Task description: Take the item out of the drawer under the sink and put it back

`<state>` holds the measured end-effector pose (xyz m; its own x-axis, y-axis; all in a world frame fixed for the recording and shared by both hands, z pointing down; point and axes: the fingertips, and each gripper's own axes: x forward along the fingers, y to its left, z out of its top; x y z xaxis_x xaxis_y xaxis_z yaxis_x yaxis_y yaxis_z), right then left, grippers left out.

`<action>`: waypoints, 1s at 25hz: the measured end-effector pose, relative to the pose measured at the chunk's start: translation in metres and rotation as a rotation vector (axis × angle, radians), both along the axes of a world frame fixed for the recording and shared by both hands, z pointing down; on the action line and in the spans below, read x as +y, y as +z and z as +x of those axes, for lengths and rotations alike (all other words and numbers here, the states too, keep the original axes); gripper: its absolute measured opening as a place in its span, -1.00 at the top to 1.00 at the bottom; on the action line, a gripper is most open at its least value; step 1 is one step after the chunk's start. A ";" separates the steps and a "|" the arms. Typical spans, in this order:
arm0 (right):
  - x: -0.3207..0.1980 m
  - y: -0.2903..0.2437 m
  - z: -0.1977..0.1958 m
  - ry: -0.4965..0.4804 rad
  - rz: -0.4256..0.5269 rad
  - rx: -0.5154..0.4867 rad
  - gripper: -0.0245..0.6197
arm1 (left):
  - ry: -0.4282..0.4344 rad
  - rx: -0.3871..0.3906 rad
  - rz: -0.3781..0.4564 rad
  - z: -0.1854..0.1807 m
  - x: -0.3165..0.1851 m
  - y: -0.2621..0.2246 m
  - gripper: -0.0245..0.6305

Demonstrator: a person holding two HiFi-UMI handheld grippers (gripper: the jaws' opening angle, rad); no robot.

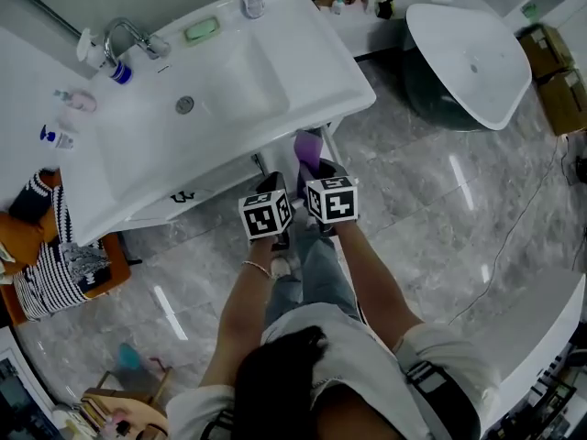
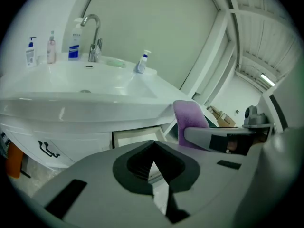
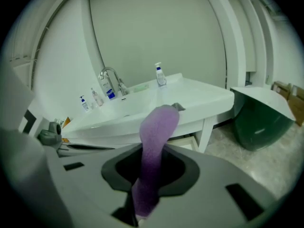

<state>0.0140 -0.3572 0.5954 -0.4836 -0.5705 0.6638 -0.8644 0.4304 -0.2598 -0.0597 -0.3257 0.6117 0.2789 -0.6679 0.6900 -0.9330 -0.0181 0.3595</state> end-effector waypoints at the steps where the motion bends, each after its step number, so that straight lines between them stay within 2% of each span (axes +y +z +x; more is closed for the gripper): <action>1: 0.002 -0.006 0.000 -0.005 0.012 0.002 0.65 | 0.000 0.002 0.015 0.000 0.000 -0.008 0.92; 6: 0.011 -0.042 -0.002 -0.036 0.095 0.001 0.65 | 0.024 0.006 0.090 0.006 0.001 -0.047 0.92; 10: 0.018 -0.072 -0.009 -0.059 0.186 -0.018 0.65 | 0.034 -0.005 0.184 0.005 0.002 -0.077 0.92; 25: 0.039 -0.180 -0.027 -0.096 0.482 -0.023 0.65 | 0.016 -0.079 0.499 -0.013 0.011 -0.195 0.92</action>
